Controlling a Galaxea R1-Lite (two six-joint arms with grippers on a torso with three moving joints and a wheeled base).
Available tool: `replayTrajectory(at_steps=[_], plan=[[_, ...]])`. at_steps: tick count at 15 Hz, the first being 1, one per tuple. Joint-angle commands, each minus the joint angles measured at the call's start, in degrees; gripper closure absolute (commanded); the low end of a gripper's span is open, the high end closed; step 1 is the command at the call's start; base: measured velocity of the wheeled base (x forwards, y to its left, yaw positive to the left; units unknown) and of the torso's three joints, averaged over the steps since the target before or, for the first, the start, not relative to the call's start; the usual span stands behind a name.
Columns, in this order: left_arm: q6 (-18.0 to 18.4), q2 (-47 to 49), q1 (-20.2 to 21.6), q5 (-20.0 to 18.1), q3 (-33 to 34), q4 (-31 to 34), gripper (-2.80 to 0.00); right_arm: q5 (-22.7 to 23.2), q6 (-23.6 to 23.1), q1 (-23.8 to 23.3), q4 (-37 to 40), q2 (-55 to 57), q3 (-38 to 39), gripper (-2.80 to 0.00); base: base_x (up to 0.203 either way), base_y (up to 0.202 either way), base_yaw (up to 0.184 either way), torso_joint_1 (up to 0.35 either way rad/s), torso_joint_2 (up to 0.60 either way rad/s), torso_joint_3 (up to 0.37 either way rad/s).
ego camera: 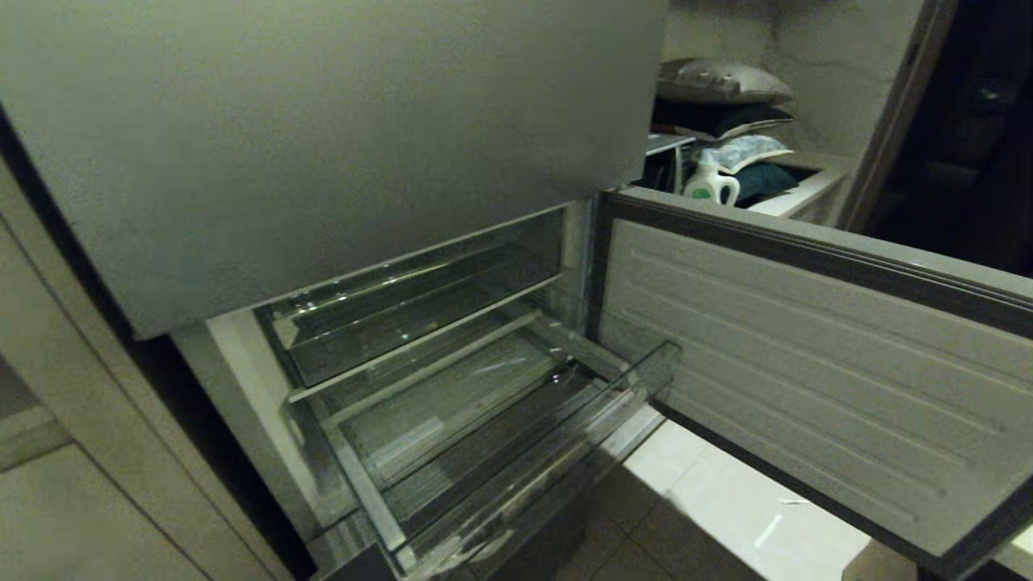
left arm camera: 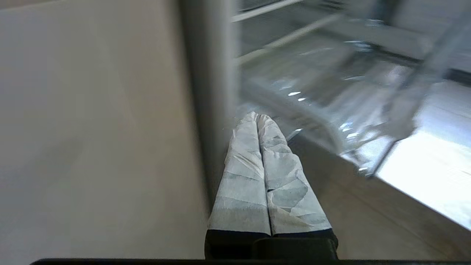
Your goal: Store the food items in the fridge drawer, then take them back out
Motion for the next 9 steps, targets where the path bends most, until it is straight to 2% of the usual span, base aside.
replayTrajectory(at_steps=[1,5,6,9], plan=[[0.0,0.1,0.0,0.0,0.0,0.0,0.0,0.0,0.0,0.0,0.0,0.0,1.8,0.0,-0.001,0.007,-0.182,0.007,0.01,-0.002],[0.0,0.1,0.0,0.0,0.0,0.0,0.0,0.0,-0.1,0.0,0.0,0.0,1.8,0.0,-0.001,0.01,-0.165,0.004,0.0,0.001],[0.0,0.1,0.0,0.0,0.0,0.0,0.0,0.1,-0.2,-0.1,0.0,0.0,1.8,0.0,0.003,0.001,-0.09,0.002,0.0,0.005],[0.0,0.1,0.0,0.0,0.0,0.0,0.0,0.0,-2.7,0.0,0.4,0.2,-0.2,0.0,0.0,0.0,0.0,0.0,0.0,0.0]])
